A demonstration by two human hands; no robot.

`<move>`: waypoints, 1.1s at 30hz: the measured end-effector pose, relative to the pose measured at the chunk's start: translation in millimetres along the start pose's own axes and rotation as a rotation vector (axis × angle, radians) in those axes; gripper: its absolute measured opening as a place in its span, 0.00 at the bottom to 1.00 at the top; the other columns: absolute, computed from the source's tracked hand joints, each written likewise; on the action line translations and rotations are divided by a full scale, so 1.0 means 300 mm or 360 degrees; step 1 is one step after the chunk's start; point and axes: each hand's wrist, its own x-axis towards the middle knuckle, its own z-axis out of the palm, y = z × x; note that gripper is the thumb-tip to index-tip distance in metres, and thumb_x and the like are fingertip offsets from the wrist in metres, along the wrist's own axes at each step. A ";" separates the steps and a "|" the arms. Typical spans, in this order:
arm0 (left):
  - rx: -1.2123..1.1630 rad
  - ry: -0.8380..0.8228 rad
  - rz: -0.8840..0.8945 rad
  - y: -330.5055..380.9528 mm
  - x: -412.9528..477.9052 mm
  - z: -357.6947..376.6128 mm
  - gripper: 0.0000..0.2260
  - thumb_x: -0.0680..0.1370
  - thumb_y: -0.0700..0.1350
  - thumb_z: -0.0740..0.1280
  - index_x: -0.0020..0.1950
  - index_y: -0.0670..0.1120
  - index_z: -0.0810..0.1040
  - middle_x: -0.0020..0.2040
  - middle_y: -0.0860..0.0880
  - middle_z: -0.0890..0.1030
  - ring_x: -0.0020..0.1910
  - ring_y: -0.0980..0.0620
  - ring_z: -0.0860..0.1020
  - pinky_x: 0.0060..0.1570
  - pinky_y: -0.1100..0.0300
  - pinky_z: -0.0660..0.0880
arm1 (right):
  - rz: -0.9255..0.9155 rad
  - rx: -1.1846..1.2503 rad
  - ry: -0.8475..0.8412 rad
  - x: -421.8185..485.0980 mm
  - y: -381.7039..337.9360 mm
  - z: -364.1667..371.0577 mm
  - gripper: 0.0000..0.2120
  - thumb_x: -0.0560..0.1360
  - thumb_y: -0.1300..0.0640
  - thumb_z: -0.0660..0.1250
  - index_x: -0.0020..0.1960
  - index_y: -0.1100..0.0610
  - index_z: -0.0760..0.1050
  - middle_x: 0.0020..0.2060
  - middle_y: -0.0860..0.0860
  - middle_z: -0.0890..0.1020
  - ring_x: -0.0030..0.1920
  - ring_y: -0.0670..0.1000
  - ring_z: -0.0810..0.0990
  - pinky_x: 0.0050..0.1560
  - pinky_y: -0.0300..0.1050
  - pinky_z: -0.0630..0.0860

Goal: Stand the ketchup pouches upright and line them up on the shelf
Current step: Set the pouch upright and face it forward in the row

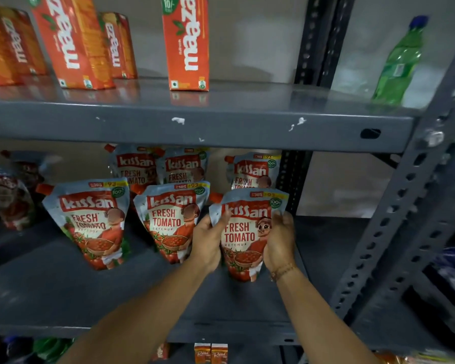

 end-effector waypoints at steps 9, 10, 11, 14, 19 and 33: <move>0.0044 -0.0004 -0.0098 -0.022 0.062 0.095 0.08 0.73 0.45 0.70 0.47 0.42 0.80 0.40 0.46 0.86 0.41 0.48 0.85 0.45 0.51 0.82 | -0.0183 -0.0060 0.0253 0.057 -0.012 -0.008 0.09 0.81 0.56 0.52 0.55 0.55 0.70 0.42 0.53 0.80 0.38 0.50 0.81 0.35 0.43 0.78; 0.0045 -0.0009 -0.0109 -0.023 0.065 0.097 0.10 0.71 0.46 0.71 0.48 0.42 0.80 0.42 0.45 0.86 0.42 0.47 0.85 0.46 0.51 0.82 | -0.0203 -0.0091 0.0270 0.055 -0.012 -0.014 0.09 0.81 0.54 0.52 0.54 0.55 0.70 0.42 0.53 0.80 0.38 0.49 0.81 0.34 0.42 0.77; 0.0053 -0.0006 -0.0113 -0.021 0.065 0.095 0.12 0.71 0.47 0.71 0.49 0.42 0.80 0.44 0.44 0.86 0.45 0.45 0.85 0.48 0.50 0.81 | -0.0210 -0.0127 0.0290 0.055 -0.004 -0.019 0.09 0.80 0.53 0.52 0.54 0.53 0.70 0.44 0.53 0.80 0.40 0.51 0.82 0.36 0.43 0.78; 0.0140 0.0041 -0.0117 -0.018 0.048 0.073 0.15 0.74 0.47 0.69 0.58 0.41 0.78 0.52 0.43 0.84 0.52 0.44 0.83 0.50 0.51 0.80 | -0.0364 -0.0461 0.0475 0.040 0.049 -0.021 0.12 0.78 0.53 0.56 0.60 0.54 0.69 0.63 0.57 0.71 0.61 0.57 0.75 0.56 0.58 0.78; 0.0225 0.1000 0.0042 -0.012 -0.035 -0.080 0.15 0.75 0.58 0.64 0.39 0.47 0.75 0.41 0.48 0.79 0.43 0.47 0.78 0.45 0.55 0.75 | -0.1472 -0.1314 0.0010 -0.117 0.189 0.045 0.16 0.74 0.58 0.59 0.61 0.58 0.66 0.61 0.57 0.68 0.63 0.53 0.65 0.69 0.42 0.60; 0.0310 0.0650 -0.0291 0.261 0.028 -0.358 0.35 0.70 0.67 0.63 0.69 0.46 0.70 0.67 0.42 0.76 0.67 0.38 0.71 0.61 0.33 0.69 | 0.0187 -0.0518 -0.0236 -0.077 0.168 0.432 0.19 0.80 0.58 0.52 0.65 0.71 0.64 0.63 0.69 0.72 0.62 0.67 0.73 0.64 0.60 0.71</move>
